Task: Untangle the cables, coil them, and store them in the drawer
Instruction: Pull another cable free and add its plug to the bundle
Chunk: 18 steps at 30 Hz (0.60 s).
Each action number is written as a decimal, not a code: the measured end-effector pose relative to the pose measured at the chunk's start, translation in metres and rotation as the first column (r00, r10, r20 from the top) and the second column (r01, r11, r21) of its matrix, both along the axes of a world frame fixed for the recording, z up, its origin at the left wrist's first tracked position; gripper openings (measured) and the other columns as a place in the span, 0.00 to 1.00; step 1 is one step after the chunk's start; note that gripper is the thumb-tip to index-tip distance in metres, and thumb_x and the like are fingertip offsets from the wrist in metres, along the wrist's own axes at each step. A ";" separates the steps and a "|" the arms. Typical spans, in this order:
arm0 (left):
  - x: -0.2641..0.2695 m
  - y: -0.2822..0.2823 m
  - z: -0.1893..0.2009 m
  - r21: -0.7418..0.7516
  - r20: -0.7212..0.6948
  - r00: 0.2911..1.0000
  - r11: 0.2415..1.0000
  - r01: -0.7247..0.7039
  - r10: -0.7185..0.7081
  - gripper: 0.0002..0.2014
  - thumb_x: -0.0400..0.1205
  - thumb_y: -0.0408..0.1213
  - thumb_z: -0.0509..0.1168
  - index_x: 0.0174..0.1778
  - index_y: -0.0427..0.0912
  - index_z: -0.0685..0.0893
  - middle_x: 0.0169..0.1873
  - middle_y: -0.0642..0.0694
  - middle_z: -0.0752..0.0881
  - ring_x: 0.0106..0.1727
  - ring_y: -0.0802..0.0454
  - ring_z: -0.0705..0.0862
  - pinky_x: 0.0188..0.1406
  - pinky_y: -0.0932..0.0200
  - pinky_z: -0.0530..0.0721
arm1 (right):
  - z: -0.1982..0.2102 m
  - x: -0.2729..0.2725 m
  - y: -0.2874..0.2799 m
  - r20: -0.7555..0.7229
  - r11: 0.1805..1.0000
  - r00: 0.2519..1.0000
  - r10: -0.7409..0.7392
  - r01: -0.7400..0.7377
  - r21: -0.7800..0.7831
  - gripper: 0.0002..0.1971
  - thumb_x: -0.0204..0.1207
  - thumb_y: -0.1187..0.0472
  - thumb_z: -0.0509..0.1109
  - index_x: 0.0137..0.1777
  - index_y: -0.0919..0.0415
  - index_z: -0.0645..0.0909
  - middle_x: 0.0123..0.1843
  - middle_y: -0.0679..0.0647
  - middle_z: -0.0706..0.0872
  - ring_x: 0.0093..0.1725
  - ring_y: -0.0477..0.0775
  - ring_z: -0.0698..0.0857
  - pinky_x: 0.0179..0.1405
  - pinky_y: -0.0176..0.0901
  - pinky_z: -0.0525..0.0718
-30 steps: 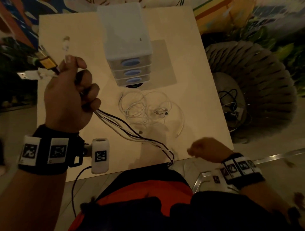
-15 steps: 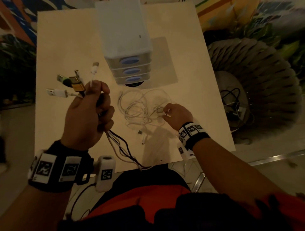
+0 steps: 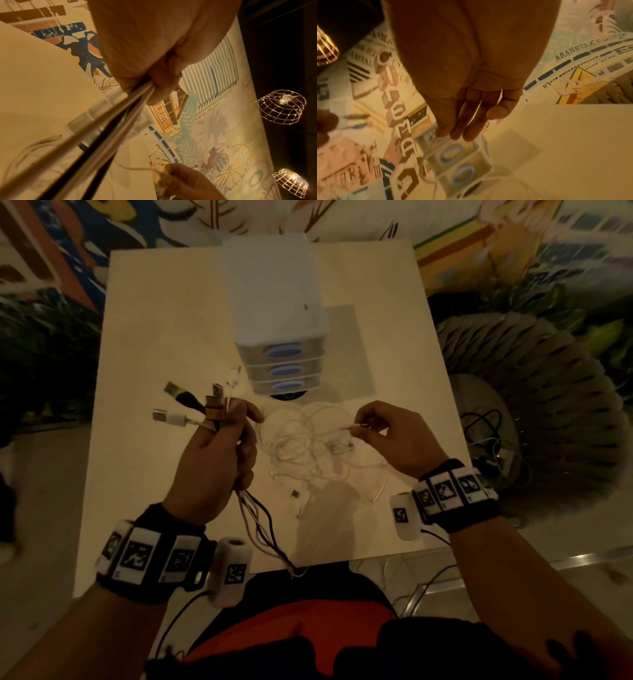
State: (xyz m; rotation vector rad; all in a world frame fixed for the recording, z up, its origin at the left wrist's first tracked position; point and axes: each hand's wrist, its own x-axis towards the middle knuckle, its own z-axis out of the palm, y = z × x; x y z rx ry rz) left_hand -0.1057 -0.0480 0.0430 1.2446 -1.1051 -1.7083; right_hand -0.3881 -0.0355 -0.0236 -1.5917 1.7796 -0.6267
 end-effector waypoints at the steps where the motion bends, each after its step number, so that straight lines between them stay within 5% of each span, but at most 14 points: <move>1: -0.002 0.000 0.001 -0.017 0.012 1.000 1.000 0.005 -0.005 0.16 0.93 0.47 0.51 0.51 0.43 0.80 0.29 0.46 0.67 0.23 0.53 0.57 0.20 0.64 0.61 | 0.013 0.000 0.000 0.029 0.999 1.000 0.000 0.001 -0.047 0.08 0.77 0.49 0.78 0.51 0.48 0.86 0.45 0.40 0.90 0.47 0.39 0.88 0.45 0.26 0.78; 3: -0.010 0.000 0.005 -0.061 0.040 0.999 0.998 0.033 -0.030 0.16 0.92 0.47 0.52 0.56 0.45 0.84 0.32 0.46 0.71 0.23 0.52 0.59 0.20 0.63 0.63 | 0.035 0.000 -0.001 0.080 0.991 0.997 0.014 -0.003 -0.132 0.07 0.77 0.50 0.78 0.51 0.48 0.85 0.45 0.40 0.90 0.48 0.40 0.88 0.44 0.25 0.77; 6: -0.026 -0.001 0.012 -0.138 0.113 0.989 0.984 0.110 -0.095 0.17 0.92 0.46 0.52 0.66 0.50 0.85 0.33 0.45 0.75 0.23 0.53 0.63 0.20 0.60 0.64 | 0.064 0.007 -0.008 0.147 0.979 0.988 0.055 -0.024 -0.202 0.07 0.78 0.52 0.78 0.53 0.49 0.85 0.44 0.40 0.90 0.47 0.42 0.89 0.45 0.39 0.83; 8: -0.037 -0.003 0.014 -0.160 0.182 0.974 0.973 0.165 -0.135 0.18 0.93 0.45 0.52 0.69 0.45 0.83 0.29 0.49 0.78 0.21 0.55 0.65 0.19 0.60 0.65 | 0.081 0.013 -0.013 0.184 0.970 0.979 0.089 -0.044 -0.238 0.07 0.78 0.54 0.78 0.53 0.51 0.86 0.43 0.40 0.90 0.46 0.42 0.89 0.46 0.41 0.83; 10: -0.045 -0.007 0.015 -0.170 0.307 0.935 0.957 0.237 -0.177 0.20 0.92 0.47 0.53 0.55 0.37 0.85 0.20 0.53 0.76 0.18 0.57 0.65 0.20 0.59 0.65 | 0.094 0.021 -0.018 0.201 0.957 0.972 0.122 -0.061 -0.284 0.07 0.78 0.54 0.78 0.54 0.52 0.86 0.43 0.40 0.90 0.46 0.43 0.89 0.45 0.41 0.83; 12: -0.050 -0.011 0.017 -0.190 0.423 0.878 0.925 0.329 -0.225 0.21 0.92 0.49 0.53 0.42 0.43 0.84 0.17 0.55 0.75 0.17 0.58 0.65 0.22 0.58 0.66 | 0.101 0.029 -0.023 0.211 0.945 0.968 0.139 -0.066 -0.320 0.08 0.78 0.55 0.78 0.54 0.53 0.86 0.44 0.40 0.90 0.47 0.44 0.89 0.45 0.43 0.85; 15: -0.051 -0.016 0.020 -0.266 0.489 0.845 0.885 0.382 -0.218 0.16 0.93 0.42 0.52 0.44 0.53 0.83 0.26 0.57 0.82 0.22 0.61 0.72 0.28 0.61 0.71 | 0.103 0.040 -0.027 0.264 0.932 0.952 0.154 -0.052 -0.358 0.11 0.80 0.57 0.77 0.60 0.55 0.85 0.46 0.43 0.90 0.48 0.45 0.90 0.46 0.45 0.86; 18: -0.047 -0.020 0.027 -0.322 0.373 0.918 0.909 0.266 -0.136 0.19 0.93 0.44 0.53 0.41 0.42 0.82 0.23 0.49 0.79 0.21 0.55 0.70 0.26 0.57 0.68 | 0.094 0.045 -0.024 0.404 0.953 0.883 0.239 -0.134 -0.270 0.24 0.81 0.59 0.74 0.76 0.54 0.75 0.60 0.49 0.89 0.60 0.47 0.88 0.58 0.44 0.86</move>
